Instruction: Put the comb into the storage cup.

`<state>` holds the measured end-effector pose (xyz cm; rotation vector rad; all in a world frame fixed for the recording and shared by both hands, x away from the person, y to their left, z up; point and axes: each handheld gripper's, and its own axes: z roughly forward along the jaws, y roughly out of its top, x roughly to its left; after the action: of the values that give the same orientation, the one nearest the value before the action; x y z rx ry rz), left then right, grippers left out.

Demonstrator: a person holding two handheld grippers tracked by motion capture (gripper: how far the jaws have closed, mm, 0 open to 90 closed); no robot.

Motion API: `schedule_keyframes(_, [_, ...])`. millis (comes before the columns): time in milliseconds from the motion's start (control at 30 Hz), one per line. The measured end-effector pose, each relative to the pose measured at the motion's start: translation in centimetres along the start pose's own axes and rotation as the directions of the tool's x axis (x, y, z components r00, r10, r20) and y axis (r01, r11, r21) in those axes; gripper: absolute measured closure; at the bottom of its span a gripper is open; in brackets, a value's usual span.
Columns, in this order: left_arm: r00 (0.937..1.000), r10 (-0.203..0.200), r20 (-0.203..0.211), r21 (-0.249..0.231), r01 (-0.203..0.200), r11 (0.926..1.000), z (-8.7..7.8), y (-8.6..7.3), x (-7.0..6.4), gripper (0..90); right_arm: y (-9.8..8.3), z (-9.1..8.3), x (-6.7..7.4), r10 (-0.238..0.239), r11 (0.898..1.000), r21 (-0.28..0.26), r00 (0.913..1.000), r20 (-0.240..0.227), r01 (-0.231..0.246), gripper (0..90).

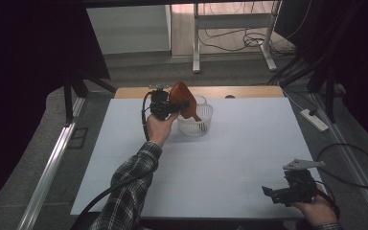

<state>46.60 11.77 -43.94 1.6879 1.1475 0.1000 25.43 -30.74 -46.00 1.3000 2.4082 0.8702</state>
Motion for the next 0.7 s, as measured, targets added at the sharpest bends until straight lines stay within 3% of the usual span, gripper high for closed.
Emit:
schedule_keyframes(200, [0.9998,-0.018,0.0,-0.01,0.018,0.9998,0.0,-0.2,0.2,51.0,0.0,0.0,0.0,0.0,1.0,0.003,1.0,0.0,0.0,0.0])
schedule_keyframes(533, [0.9955,-0.094,0.004,-0.022,0.094,0.9953,0.1,-1.0,1.2,48.7,0.1,0.1,0.0,-0.004,1.0,0.013,1.0,0.0,0.004,0.0])
schedule_keyframes(700, [0.9935,-0.113,-0.005,-0.021,0.113,0.9934,0.1,-1.2,1.6,47.2,0.1,0.2,0.1,-0.004,1.0,0.018,1.0,0.0,0.004,0.0])
